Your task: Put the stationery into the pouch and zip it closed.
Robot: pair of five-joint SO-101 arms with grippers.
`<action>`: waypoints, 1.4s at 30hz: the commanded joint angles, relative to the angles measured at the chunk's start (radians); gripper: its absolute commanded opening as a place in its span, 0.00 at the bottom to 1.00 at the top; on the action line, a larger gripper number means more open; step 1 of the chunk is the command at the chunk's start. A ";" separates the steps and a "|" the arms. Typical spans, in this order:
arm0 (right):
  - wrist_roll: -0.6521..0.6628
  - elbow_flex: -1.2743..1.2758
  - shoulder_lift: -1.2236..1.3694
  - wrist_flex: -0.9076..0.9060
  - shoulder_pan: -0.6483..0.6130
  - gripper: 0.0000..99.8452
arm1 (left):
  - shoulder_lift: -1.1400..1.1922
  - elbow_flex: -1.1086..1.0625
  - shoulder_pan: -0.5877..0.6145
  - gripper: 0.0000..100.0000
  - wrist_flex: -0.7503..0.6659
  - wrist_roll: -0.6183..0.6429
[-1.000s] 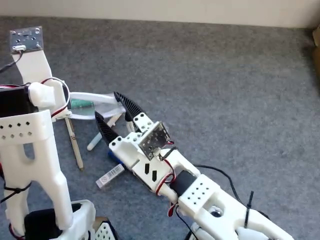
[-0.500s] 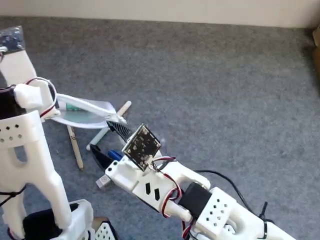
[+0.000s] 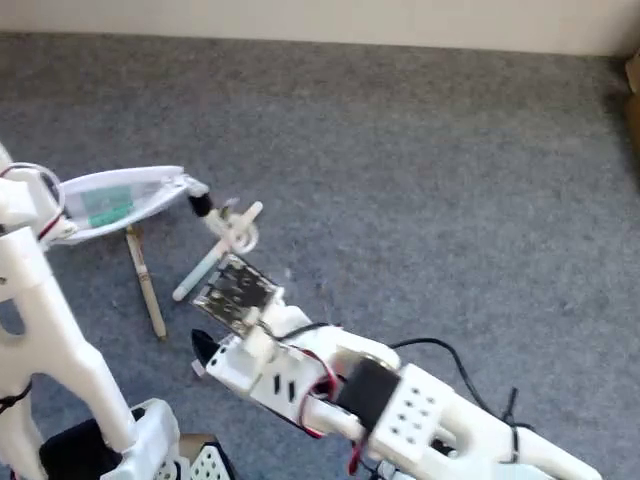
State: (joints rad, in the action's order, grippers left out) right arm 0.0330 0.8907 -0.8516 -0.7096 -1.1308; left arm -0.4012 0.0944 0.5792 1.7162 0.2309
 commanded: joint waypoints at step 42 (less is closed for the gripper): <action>0.060 -0.556 1.072 -0.002 0.153 0.04 | -0.010 0.008 0.071 0.01 -0.035 0.006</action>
State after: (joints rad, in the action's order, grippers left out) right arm 0.0760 0.3890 0.2194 -0.7096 -0.9759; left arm -0.4012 0.0928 0.6421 1.7131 0.2309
